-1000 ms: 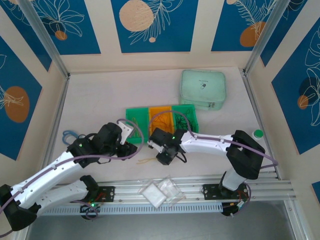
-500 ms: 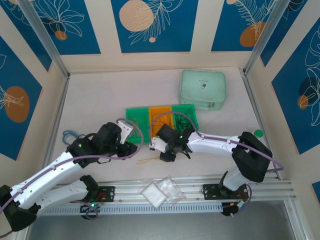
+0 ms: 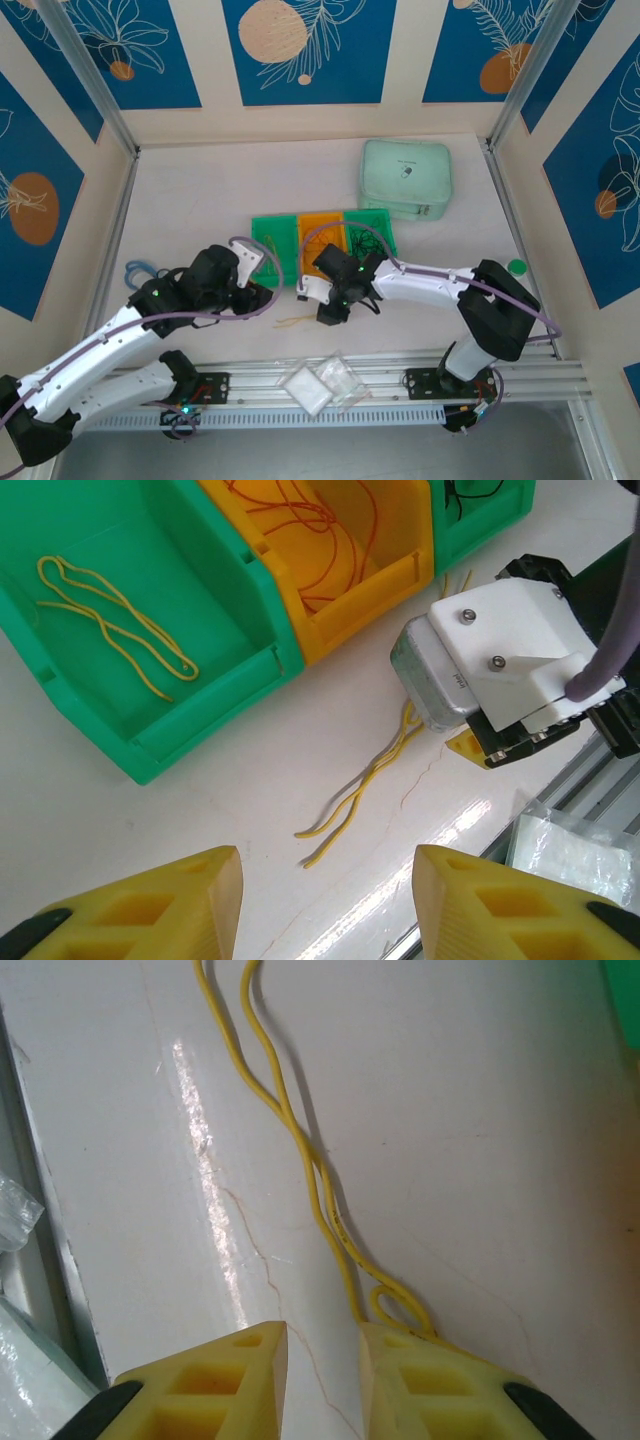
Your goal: Untangle the cables
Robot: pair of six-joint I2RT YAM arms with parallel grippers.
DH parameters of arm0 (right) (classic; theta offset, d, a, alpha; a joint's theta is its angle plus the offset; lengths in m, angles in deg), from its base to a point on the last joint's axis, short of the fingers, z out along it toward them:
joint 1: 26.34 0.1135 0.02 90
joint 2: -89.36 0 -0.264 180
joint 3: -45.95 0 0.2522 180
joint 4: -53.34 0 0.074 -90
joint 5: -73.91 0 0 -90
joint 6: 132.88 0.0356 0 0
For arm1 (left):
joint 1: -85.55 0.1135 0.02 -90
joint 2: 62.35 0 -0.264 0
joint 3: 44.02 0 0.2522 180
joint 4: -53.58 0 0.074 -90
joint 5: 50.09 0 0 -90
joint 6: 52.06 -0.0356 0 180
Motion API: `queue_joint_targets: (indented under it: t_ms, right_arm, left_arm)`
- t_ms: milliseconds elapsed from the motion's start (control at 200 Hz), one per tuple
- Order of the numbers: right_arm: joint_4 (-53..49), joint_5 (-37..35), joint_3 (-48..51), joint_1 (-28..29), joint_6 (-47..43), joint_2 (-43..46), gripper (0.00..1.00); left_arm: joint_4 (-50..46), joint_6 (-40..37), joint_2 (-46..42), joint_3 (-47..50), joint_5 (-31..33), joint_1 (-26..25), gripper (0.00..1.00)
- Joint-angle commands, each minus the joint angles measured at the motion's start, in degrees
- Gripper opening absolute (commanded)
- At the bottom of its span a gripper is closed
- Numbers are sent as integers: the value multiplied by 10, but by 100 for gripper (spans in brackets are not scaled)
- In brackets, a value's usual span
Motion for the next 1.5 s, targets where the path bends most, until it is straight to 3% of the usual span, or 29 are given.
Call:
queue_joint_targets:
  t_ms: [0,530,940,1025,1165,1496]
  right_arm:
    - [-5,9,-25,-3,-19,-16,26]
    - [-52,-19,-53,-4,-36,-63,26]
    - [-23,-79,-60,8,-45,-98,26]
    - [-20,-84,-63,10,-46,-103,22]
    - [-40,-61,-77,8,-37,-112,0]
    - [-71,68,-87,-7,35,-39,0]
  left_arm:
    - [-10,-16,-11,3,4,7,48]
    - [-17,-21,-23,13,3,17,48]
    - [-16,-24,-25,19,-1,24,48]
    - [-15,-25,-26,20,-2,26,48]
    - [-14,-24,-26,20,-4,26,48]
    - [2,-16,-9,21,-30,27,48]
